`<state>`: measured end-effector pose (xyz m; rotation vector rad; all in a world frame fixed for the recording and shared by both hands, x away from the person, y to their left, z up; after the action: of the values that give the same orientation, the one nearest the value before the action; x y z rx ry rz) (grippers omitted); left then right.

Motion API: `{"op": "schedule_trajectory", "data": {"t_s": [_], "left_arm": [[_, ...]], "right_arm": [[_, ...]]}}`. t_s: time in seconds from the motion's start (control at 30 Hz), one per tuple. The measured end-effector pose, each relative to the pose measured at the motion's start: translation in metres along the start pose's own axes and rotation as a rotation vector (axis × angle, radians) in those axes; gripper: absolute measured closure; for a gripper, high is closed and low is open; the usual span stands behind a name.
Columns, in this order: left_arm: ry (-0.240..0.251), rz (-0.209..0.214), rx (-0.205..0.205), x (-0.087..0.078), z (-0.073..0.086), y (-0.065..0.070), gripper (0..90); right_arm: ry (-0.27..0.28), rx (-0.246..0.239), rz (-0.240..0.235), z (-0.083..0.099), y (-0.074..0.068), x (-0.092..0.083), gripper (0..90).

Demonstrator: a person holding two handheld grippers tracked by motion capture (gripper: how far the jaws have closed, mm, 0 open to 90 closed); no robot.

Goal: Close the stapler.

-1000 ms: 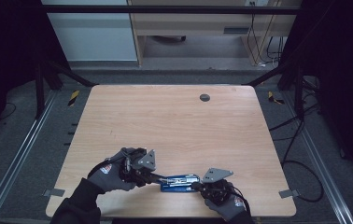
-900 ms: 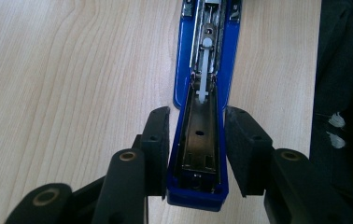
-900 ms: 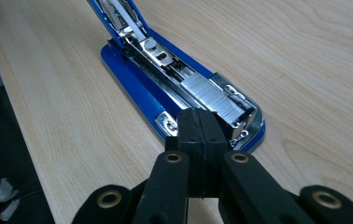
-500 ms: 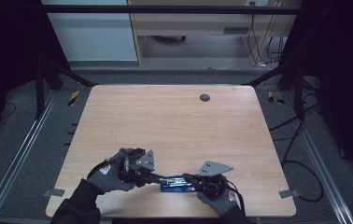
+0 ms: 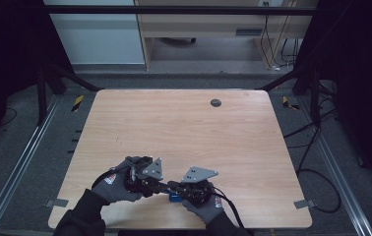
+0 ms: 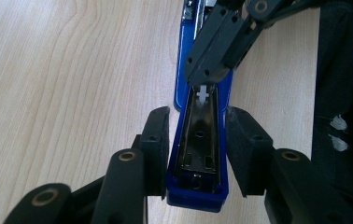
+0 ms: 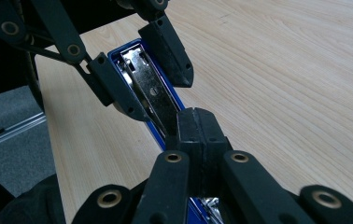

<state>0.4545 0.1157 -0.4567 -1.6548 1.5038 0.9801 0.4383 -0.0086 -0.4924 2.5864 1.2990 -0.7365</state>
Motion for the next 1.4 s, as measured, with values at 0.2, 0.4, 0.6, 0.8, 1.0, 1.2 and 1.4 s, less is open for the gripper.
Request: {"op": "schedule_trajectory", "data": {"t_s": [0.2,0.4,0.6,0.8,1.0,1.2,1.4], "left_arm": [[0.000,-0.002,-0.002,0.000,0.000,0.000,60.9],[0.017,-0.007,-0.007,0.000,0.001,0.000,60.4],[0.088,-0.024,-0.035,-0.012,0.003,-0.002,55.2],[0.182,-0.102,-0.083,-0.032,0.007,-0.009,53.2],[0.277,-0.158,-0.189,-0.043,0.020,-0.017,50.0],[0.321,-0.207,-0.249,-0.046,0.031,-0.020,50.3],[0.401,-0.261,-0.349,-0.046,0.046,-0.025,50.8]], "right_arm": [[-0.015,-0.003,0.001,0.002,-0.002,0.007,90.0],[-0.023,-0.004,0.004,0.004,-0.003,0.011,90.0],[-0.020,-0.002,0.005,0.004,-0.003,0.011,90.0],[-0.020,-0.004,0.006,0.004,-0.003,0.011,90.0],[-0.018,-0.001,0.006,0.004,-0.003,0.011,90.0],[-0.019,0.003,0.003,0.004,-0.002,0.011,90.0],[-0.020,0.002,0.004,0.004,-0.003,0.011,90.0]]}}
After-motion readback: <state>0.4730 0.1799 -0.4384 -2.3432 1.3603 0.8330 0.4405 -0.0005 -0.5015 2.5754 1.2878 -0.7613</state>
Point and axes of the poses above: each handheld gripper's, and its own axes: x roughly forward along the jaws, z roughly out of its underside, y roughly to its right, the point moved 6 cm from there along x, roughly forward along the jaws, and after that the axes turned 6 degrees about z, right-handed, at the moved point
